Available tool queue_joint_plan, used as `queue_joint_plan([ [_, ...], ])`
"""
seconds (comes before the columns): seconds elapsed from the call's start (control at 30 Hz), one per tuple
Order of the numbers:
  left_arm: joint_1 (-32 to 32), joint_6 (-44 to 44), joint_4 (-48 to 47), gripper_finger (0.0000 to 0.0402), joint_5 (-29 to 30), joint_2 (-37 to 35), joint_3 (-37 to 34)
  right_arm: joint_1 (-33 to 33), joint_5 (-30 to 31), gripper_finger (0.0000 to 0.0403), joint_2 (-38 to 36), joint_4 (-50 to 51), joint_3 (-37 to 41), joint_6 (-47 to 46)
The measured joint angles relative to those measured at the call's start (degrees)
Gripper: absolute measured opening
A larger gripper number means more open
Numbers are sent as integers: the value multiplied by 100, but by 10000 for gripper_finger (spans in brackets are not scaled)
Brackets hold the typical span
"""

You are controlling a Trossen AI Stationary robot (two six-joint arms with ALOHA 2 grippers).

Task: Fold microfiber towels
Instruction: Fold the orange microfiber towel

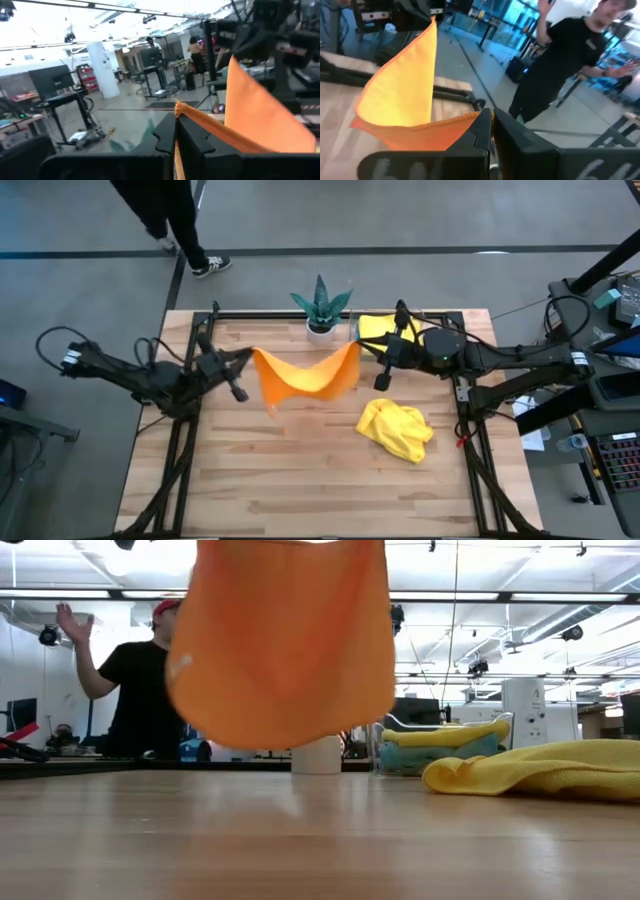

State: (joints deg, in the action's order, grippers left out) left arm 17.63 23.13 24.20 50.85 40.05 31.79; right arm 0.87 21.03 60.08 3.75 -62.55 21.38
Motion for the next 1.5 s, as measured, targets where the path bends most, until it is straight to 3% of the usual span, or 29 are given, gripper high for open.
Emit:
queue_joint_plan([
  [0.17, 16, -33, -1620, 0, -139, -803, 0, -53, 7, 8, -14, 173, -117, -13],
  [0.33, 71, -849, -3223, 0, -1311, -1203, 0, -38, -135, 8, -5, 1012, -104, -423],
  [0.43, 159, -1495, -3772, 0, -1564, -1354, 0, -40, -766, 8, -7, 1741, -88, -837],
  [0.57, 313, -2114, -4183, 0, -2024, -1394, -1, -38, -2274, 8, -7, 2333, -53, -1356],
  [0.7, 450, -2712, -4224, 0, -2921, -1238, -2, 33, -3496, 8, -3, 2429, 118, -1725],
  [0.97, 898, -4001, -4097, 0, -3967, -174, -2, 526, -4545, 8, -3, 2689, 610, -2081],
  [1.23, 1686, -5404, -3158, 0, -4714, 1065, 44, 1174, -4699, 8, 7, 2408, 1179, -2841],
  [1.5, 2127, -6433, -2247, 0, -4720, 2029, 31, 1646, -4952, 8, 47, 1337, 1779, -3585],
])
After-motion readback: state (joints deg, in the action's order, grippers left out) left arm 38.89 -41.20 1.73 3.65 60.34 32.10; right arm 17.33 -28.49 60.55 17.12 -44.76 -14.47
